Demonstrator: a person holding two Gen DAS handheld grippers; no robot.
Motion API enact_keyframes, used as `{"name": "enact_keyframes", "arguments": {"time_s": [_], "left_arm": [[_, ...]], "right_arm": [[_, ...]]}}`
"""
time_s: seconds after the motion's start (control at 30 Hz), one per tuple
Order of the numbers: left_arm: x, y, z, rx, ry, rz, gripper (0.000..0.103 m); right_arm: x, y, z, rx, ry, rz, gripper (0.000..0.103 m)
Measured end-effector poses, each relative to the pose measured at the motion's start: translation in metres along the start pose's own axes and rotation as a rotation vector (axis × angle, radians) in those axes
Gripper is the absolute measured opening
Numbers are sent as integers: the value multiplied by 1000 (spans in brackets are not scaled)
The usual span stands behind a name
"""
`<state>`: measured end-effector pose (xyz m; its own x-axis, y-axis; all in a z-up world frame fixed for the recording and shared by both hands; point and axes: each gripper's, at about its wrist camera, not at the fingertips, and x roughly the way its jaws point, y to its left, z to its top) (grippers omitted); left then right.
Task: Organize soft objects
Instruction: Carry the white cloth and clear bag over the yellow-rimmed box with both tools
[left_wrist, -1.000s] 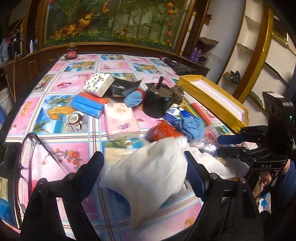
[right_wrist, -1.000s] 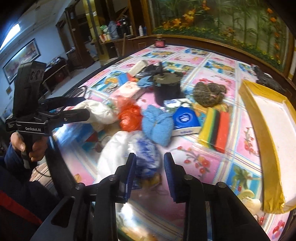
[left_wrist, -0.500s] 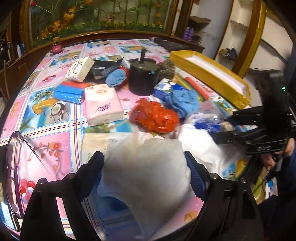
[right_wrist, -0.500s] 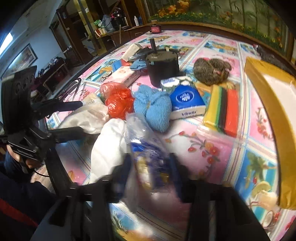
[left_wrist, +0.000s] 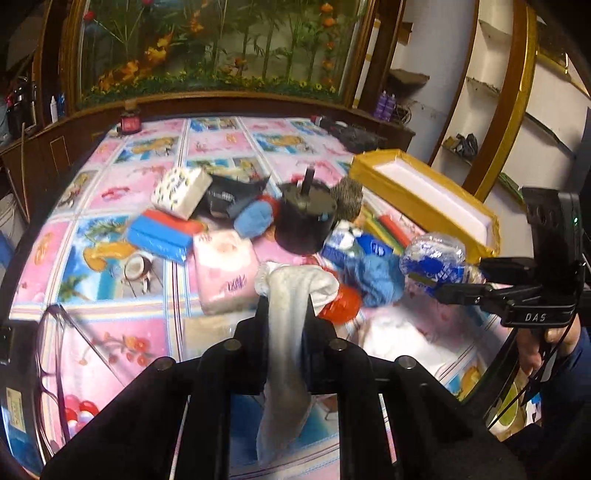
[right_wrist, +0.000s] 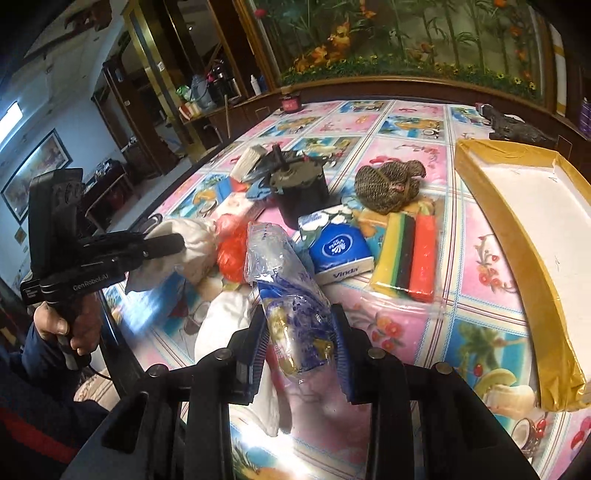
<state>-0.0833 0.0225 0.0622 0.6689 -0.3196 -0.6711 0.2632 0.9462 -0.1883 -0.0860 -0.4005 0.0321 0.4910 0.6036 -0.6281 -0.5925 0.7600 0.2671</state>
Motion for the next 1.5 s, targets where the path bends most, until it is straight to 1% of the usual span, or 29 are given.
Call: {"name": "enact_keyframes", "arguments": {"time_s": [0.1,0.27,0.47,0.6,0.87,0.97,1.2,1.4,1.43,1.5], "left_arm": [[3,-5,11,6,1,4,11],[6,-28,31,50,-17,-22,11],[24,-57,52,74,3,-76,11],[39,-80,67,78,19,-109,11],[70,-137,111,85,34,-195,11],[89,-160,126,85,46,-215,11],[148,-207,146,93,101,-212,11],[202,-240,150,69,152,-183,11],[206,-247,150,71,152,-167,11],[213,-257,152,77,138,-159,11]], "right_arm": [[-7,0,-2,20,-33,-8,32],[-16,-8,1,67,-80,-39,32],[-40,-25,1,120,-138,-68,32],[-55,-41,-1,164,-174,-104,32],[-88,-78,-3,255,-239,-162,32],[-95,-97,-5,301,-244,-183,32],[-101,-142,1,370,-215,-222,32],[-105,-184,12,383,-163,-294,32],[-104,-190,13,383,-155,-314,32],[-105,-197,19,369,-154,-338,32]]}}
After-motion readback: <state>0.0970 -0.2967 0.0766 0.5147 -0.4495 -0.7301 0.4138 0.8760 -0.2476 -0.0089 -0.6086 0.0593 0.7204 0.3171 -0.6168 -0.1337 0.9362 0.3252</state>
